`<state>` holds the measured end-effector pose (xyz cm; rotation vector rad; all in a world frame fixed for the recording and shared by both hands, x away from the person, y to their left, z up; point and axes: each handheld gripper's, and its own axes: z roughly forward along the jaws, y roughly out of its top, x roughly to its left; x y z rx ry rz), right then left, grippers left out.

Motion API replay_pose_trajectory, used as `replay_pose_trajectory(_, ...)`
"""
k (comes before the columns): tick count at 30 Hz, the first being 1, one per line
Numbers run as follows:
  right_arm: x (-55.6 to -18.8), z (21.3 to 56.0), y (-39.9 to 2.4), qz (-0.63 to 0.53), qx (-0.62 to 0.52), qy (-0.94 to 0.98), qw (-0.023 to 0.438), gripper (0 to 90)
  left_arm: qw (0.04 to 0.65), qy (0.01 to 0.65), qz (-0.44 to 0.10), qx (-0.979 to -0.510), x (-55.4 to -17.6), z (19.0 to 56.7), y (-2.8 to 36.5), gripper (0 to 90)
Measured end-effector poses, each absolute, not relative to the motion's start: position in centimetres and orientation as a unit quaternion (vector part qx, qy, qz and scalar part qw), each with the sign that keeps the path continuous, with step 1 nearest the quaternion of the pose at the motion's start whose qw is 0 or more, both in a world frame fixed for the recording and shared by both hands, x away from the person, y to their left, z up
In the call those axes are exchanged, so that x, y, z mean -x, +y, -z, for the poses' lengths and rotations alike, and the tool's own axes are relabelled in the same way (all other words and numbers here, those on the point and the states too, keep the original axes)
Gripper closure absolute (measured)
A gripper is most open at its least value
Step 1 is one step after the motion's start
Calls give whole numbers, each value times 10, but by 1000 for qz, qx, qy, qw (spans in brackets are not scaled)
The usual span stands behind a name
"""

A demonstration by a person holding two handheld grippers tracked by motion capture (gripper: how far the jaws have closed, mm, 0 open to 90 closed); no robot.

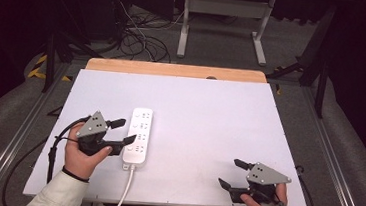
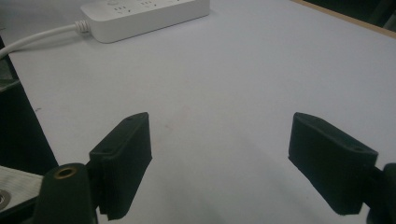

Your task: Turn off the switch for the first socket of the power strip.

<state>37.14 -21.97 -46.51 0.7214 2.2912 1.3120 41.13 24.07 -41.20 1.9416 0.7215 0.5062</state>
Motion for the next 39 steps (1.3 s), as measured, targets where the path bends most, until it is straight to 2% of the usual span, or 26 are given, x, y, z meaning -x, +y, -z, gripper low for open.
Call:
replay_pose_trajectory(5, -372, 465, -219, -470, -257, 821, 199, 217, 482, 292, -206, -800, -412, 410, 235, 365)
replay_pose_trajectory(8, -372, 466, -219, -470, -258, 820, 199, 217, 481, 294, -201, -801, -414, 410, 234, 402)
replay_pose_trajectory(10, -371, 466, -219, -471, -258, 820, 198, 217, 476, 291, -196, -806, -416, 411, 235, 510)
replay_pose_trajectory(19, -372, 466, -219, -471, -257, 821, 196, 218, 461, 292, -169, -821, -420, 412, 238, 896)
replay_pose_trajectory(30, -372, 466, -218, -471, -257, 821, 195, 218, 422, 308, -150, -840, -427, 416, 239, 900)
replay_pose_trajectory(39, -372, 466, -218, -471, -256, 822, 194, 218, 382, 336, -112, -854, -436, 425, 236, 900)
